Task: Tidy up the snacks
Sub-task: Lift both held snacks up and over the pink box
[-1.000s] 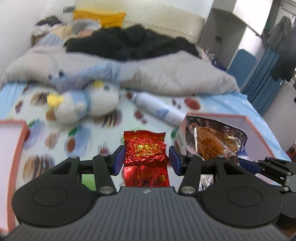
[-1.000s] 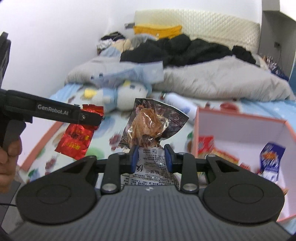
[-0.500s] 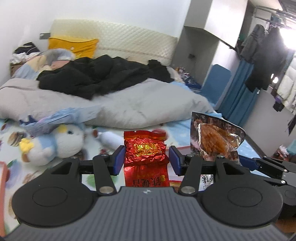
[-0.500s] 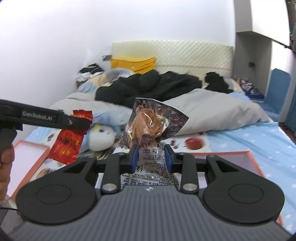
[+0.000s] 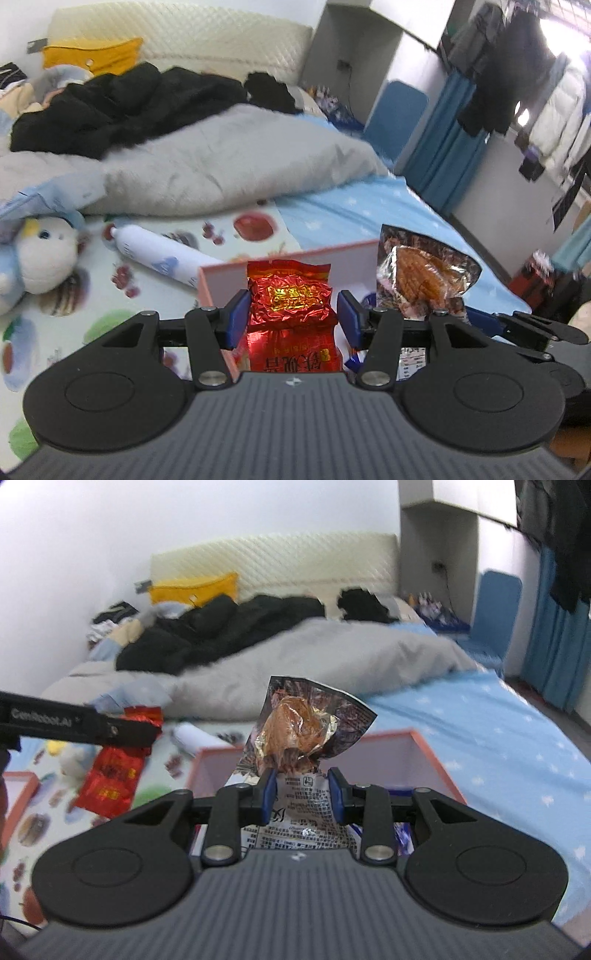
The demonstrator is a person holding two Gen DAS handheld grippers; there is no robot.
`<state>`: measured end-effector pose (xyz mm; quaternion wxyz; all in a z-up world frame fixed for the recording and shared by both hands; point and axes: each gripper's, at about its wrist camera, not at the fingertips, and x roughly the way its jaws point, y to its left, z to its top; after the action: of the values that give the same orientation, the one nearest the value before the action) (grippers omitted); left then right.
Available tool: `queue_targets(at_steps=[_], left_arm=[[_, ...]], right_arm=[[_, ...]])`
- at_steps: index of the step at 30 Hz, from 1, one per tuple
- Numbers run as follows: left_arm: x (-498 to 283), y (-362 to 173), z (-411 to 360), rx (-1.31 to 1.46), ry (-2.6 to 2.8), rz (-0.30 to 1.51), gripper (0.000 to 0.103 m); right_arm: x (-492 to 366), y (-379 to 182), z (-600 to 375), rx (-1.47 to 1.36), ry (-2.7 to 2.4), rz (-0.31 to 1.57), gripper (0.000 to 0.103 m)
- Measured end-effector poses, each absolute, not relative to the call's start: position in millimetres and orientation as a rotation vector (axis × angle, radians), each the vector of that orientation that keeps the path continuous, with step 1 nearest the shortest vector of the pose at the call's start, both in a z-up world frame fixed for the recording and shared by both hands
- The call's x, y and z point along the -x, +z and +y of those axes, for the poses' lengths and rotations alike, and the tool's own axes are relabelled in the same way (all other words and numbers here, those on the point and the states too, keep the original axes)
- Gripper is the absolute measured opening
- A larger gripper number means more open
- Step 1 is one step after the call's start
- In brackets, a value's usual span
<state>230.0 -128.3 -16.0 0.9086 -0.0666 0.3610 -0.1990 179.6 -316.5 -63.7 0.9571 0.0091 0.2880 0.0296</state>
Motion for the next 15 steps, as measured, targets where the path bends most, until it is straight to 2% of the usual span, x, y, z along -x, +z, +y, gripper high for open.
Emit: queue_targets(at_steps=[11,12,15], left_arm=[[-255,-68,-171,0.098,-0.441,0.849,0.057],[-256,-69,-172,0.096,-0.444,0.850,0.057],[-256,-65,-174,0.092,-0.445,0.847,0.060]], right_arm=[[-188,-114,-350,-0.099,0.024,0.687,0.035],[-189,-115,-351,-0.102,0.023,0.692,0.037],[-190,-114,-353,-0.101,0.017,0.698,0.053]])
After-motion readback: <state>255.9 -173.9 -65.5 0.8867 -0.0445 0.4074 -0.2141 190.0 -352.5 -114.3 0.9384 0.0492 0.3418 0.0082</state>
